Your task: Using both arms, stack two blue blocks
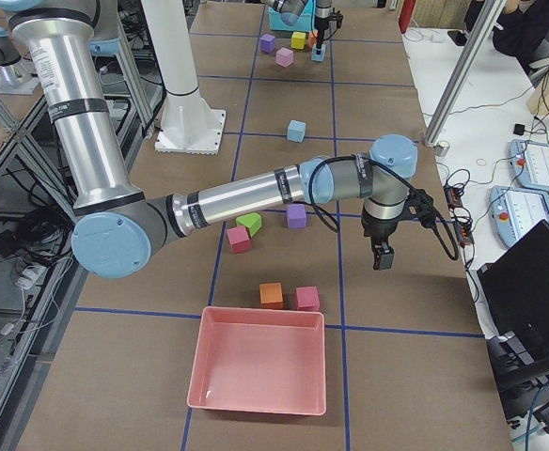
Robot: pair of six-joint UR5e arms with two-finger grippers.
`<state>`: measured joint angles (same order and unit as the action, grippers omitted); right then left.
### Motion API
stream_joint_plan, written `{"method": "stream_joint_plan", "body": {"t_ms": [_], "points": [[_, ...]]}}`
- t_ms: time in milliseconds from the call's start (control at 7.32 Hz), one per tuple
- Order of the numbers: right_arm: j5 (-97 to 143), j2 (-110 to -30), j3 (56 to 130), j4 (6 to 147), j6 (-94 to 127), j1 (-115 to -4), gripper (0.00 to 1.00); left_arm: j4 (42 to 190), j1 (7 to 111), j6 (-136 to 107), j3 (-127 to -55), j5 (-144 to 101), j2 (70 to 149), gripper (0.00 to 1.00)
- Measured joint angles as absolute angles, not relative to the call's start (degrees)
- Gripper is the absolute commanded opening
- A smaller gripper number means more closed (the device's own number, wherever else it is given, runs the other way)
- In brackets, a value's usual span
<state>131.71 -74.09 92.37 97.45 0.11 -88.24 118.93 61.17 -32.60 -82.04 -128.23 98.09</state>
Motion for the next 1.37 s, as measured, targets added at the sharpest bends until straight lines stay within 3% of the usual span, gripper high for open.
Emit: {"method": "stream_joint_plan", "body": {"t_ms": [273, 547, 1366], "points": [[131.7, -74.0, 92.4, 97.5, 0.2, -88.2, 1.0, 119.0, 60.6, -32.6, -82.0, -127.7, 98.1, 0.74], [131.7, -73.9, 92.4, 97.5, 0.3, -88.2, 1.0, 118.9, 60.6, -32.6, -81.9, -127.7, 98.1, 0.66], [131.7, -73.7, 92.5, 97.5, 0.5, -88.2, 1.0, 117.6, 60.6, -32.6, -83.6, -128.9, 99.1, 0.63]]}}
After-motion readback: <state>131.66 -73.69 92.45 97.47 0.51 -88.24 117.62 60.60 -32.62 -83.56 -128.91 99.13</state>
